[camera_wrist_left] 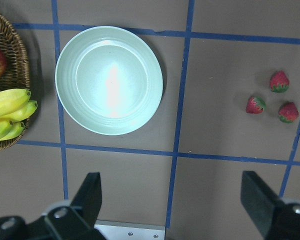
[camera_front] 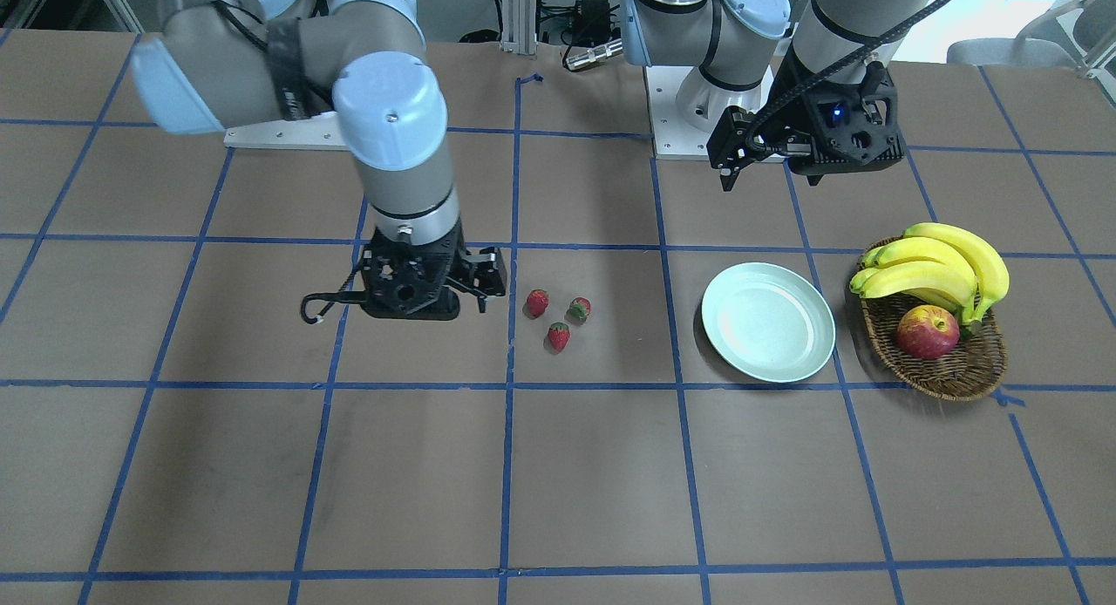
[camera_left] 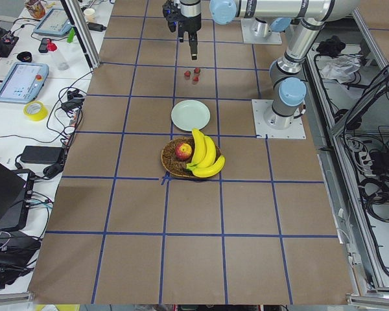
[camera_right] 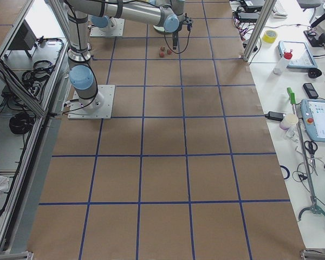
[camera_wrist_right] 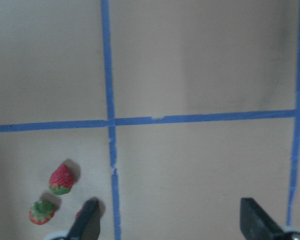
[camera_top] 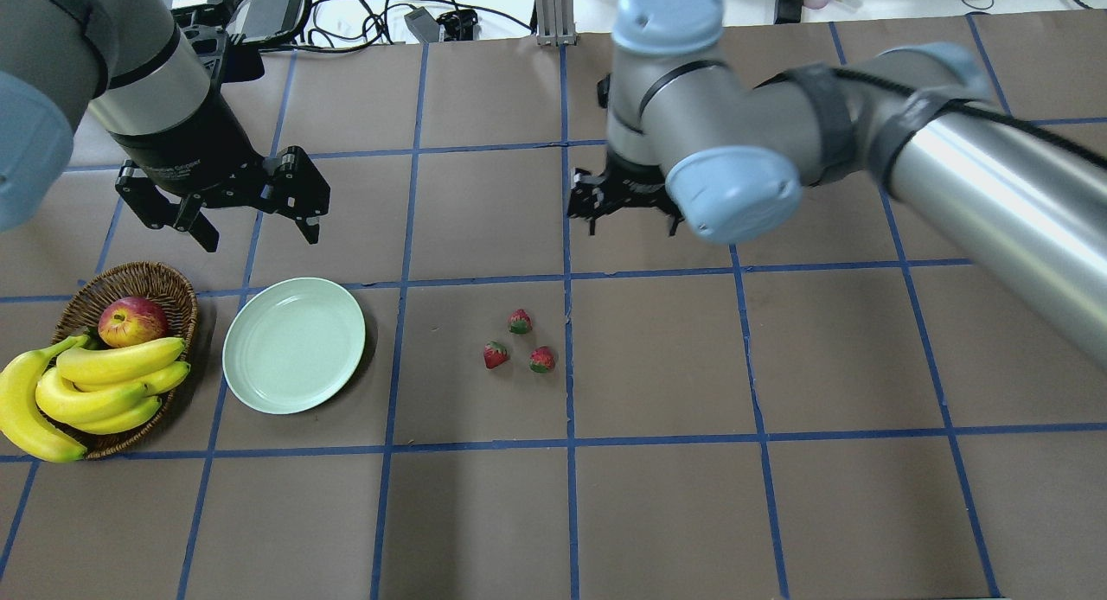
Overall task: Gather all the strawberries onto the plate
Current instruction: 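Raise the right arm back to rest while the left arm starts moving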
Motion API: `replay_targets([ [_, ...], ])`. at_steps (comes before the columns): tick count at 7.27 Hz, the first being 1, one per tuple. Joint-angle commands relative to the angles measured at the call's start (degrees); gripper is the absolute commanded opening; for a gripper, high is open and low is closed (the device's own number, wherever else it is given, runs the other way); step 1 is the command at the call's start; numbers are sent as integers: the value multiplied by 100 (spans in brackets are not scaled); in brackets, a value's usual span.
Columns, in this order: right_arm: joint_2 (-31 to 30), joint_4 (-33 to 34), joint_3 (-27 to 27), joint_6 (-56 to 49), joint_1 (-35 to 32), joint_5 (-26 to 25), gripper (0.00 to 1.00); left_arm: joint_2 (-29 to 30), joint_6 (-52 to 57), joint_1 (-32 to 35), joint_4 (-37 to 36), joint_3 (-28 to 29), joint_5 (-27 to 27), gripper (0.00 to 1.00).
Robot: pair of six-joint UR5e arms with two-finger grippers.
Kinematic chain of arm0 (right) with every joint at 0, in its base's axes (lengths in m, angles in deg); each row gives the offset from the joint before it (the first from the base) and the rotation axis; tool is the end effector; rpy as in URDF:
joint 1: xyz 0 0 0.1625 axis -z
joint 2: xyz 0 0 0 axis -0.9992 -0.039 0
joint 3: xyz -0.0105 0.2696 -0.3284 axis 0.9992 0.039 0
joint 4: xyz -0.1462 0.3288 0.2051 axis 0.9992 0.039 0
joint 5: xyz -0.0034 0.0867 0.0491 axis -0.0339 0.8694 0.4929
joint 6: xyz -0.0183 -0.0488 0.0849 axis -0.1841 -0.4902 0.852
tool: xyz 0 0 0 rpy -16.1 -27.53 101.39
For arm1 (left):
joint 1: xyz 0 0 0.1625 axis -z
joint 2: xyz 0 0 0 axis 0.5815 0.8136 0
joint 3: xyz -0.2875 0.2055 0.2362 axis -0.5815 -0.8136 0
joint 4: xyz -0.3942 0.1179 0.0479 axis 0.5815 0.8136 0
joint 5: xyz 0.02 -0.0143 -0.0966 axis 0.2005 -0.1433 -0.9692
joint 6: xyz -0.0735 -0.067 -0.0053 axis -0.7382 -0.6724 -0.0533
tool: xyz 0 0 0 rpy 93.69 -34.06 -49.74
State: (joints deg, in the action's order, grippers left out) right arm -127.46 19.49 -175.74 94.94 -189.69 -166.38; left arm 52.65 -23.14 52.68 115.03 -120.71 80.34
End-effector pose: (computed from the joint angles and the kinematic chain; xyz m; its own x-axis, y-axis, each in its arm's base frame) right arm 0.2521 -0.5325 0.3651 -0.9991 0.0224 -0.0352 0.0226 0.9997 -0.0050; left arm -0.1142 -0.4616 0.4778 -0.9955 -0.0788 -0.0529 -0.0824 0.9942 0.0692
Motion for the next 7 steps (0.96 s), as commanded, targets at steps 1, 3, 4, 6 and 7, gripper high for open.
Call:
replay_targets([
  [1,-382,-2133,1197,-1911,1415,-93,100,16,-3,9,-32,-16,-10,100],
  [3,-748,-3587,1977,-2700,1808,-279,100,16,6,-17,-67,-60,-1,100],
  [4,-1099,-3690,1952,-2893,1790,-253,100,34,6,-26,-84,-156,-19,100],
  [6,-1129,-3149,1830,-2922,1790,-348,100,166,6,-26,-452,-245,-80,100],
  [7,-1112,-2606,1742,-2260,1703,-419,100,209,-81,-35,-497,-280,-72,100],
])
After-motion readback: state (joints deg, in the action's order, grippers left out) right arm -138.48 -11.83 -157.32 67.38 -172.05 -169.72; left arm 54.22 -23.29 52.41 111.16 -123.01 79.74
